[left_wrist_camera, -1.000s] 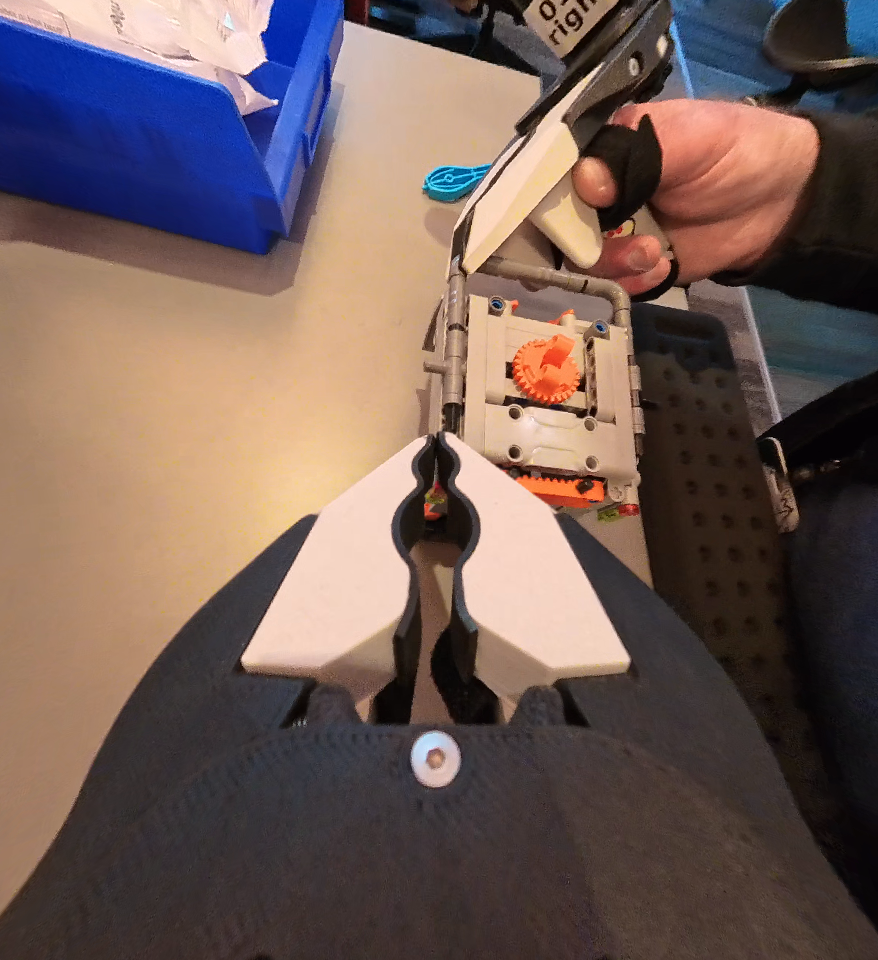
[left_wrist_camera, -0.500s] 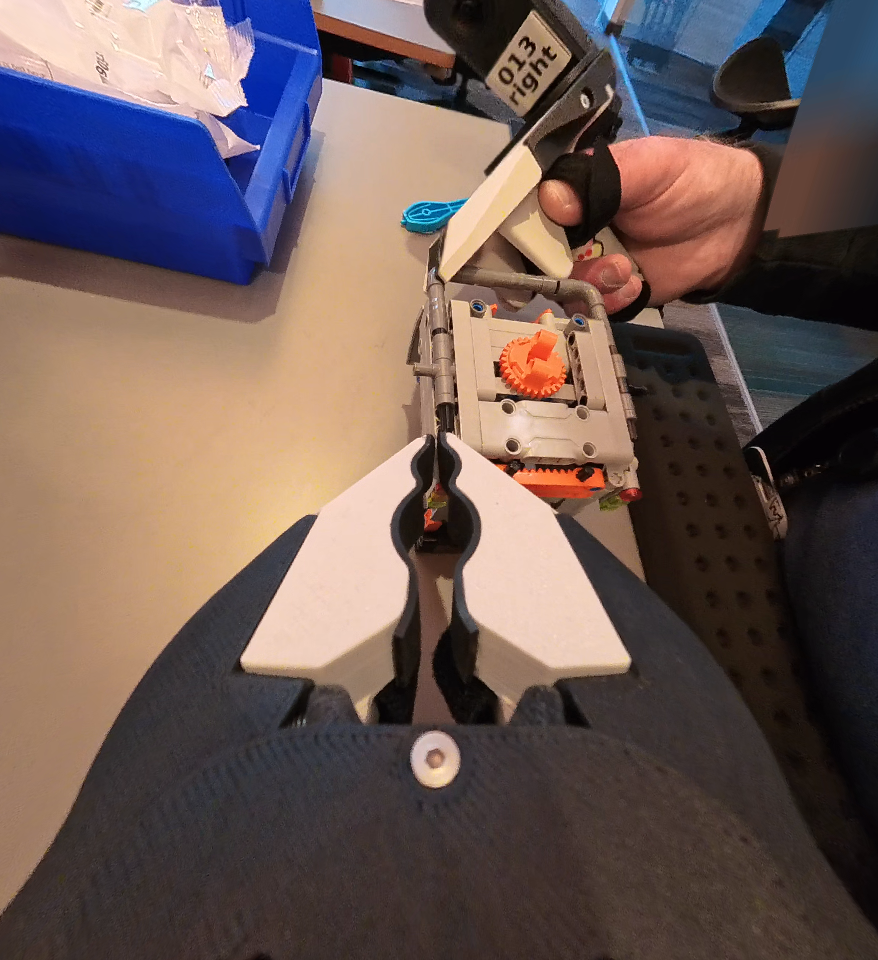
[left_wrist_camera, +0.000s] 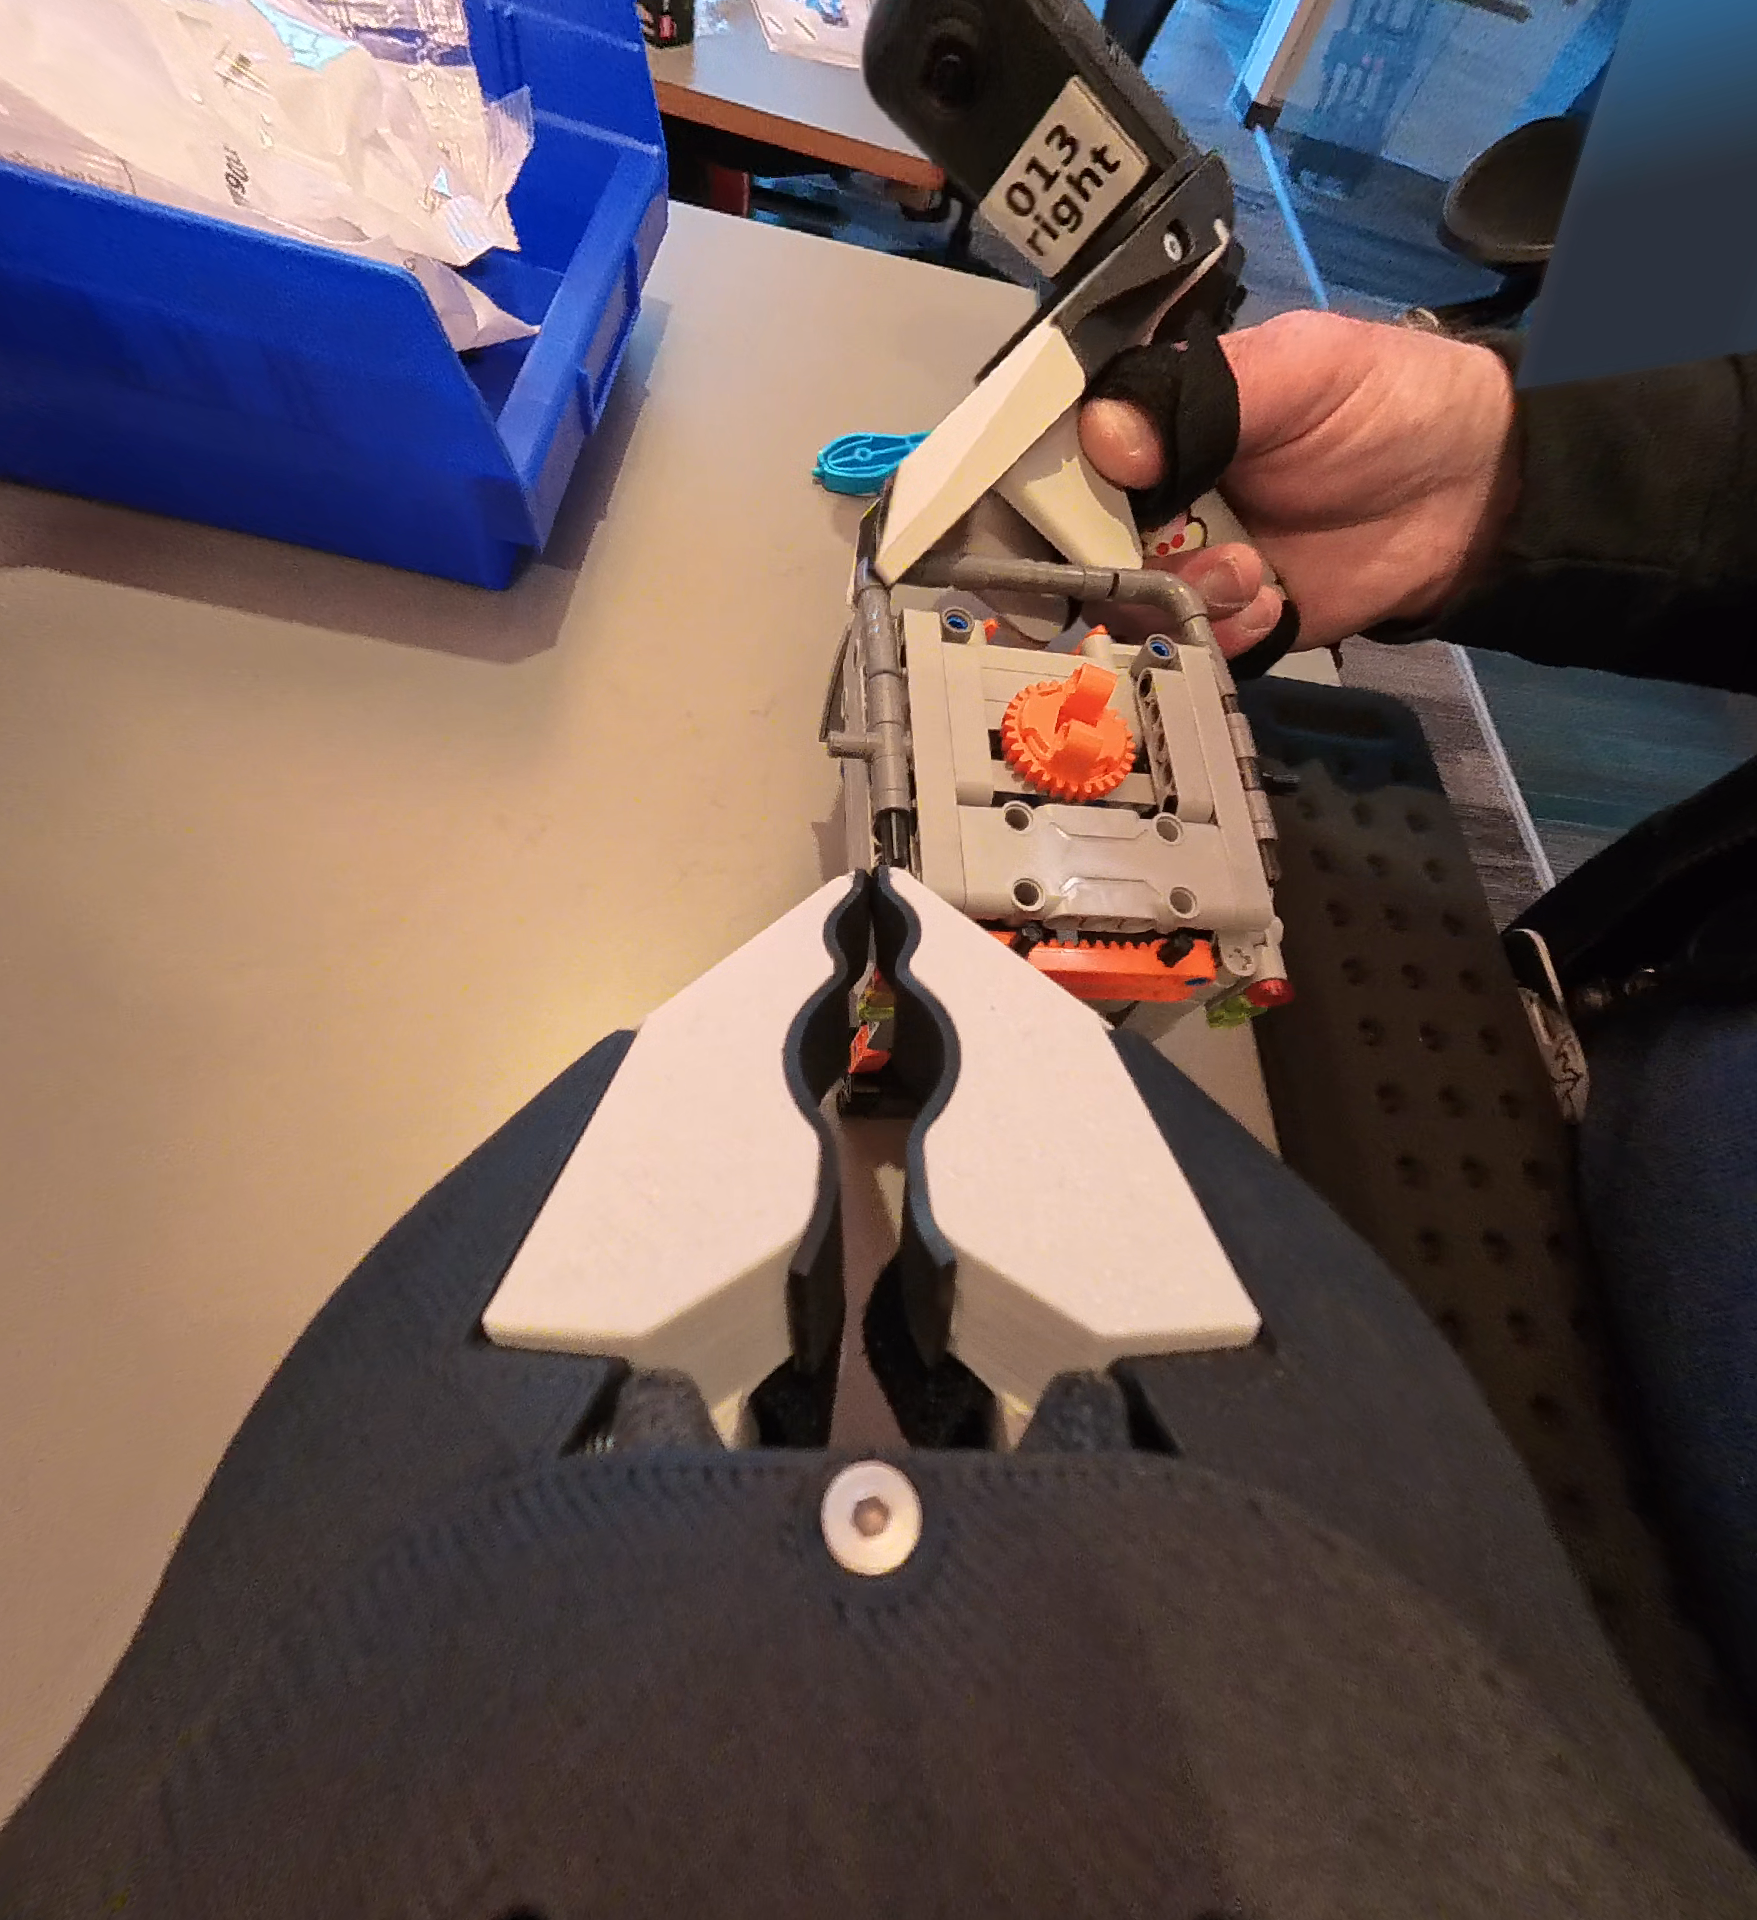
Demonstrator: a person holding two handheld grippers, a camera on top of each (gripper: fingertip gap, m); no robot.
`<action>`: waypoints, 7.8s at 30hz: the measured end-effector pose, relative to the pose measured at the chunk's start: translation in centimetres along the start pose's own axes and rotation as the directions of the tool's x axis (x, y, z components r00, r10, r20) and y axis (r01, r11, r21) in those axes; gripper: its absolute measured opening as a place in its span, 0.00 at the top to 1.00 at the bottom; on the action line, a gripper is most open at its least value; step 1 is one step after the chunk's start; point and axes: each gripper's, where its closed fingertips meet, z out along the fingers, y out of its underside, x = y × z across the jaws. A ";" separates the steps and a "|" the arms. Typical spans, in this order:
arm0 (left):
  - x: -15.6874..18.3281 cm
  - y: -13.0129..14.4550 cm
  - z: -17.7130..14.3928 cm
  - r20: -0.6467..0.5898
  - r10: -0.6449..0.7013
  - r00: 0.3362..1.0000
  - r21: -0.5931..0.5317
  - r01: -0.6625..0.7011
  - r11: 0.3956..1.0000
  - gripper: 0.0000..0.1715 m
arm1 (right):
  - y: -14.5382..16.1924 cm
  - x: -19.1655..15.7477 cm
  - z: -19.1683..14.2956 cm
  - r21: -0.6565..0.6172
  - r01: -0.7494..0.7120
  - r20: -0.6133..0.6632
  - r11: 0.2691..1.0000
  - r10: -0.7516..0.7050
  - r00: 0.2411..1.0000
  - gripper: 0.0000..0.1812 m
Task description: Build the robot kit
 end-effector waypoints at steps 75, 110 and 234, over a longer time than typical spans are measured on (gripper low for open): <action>6.4 0.4 1.0 0.354 0.267 0.896 -0.126 -0.237 0.963 0.84 | 6.6 -2.8 -2.7 -0.247 0.460 -0.043 0.853 -0.484 0.874 0.92; 6.7 0.4 1.7 0.263 0.235 0.936 -0.073 -0.224 0.972 0.87 | 6.1 -3.2 -3.0 -0.169 0.429 0.061 0.887 -0.425 0.903 0.95; 6.4 0.1 2.0 0.223 0.182 0.958 -0.031 -0.180 0.983 0.87 | 5.3 -2.1 -2.4 -0.303 0.599 -0.027 0.741 -0.635 0.772 0.88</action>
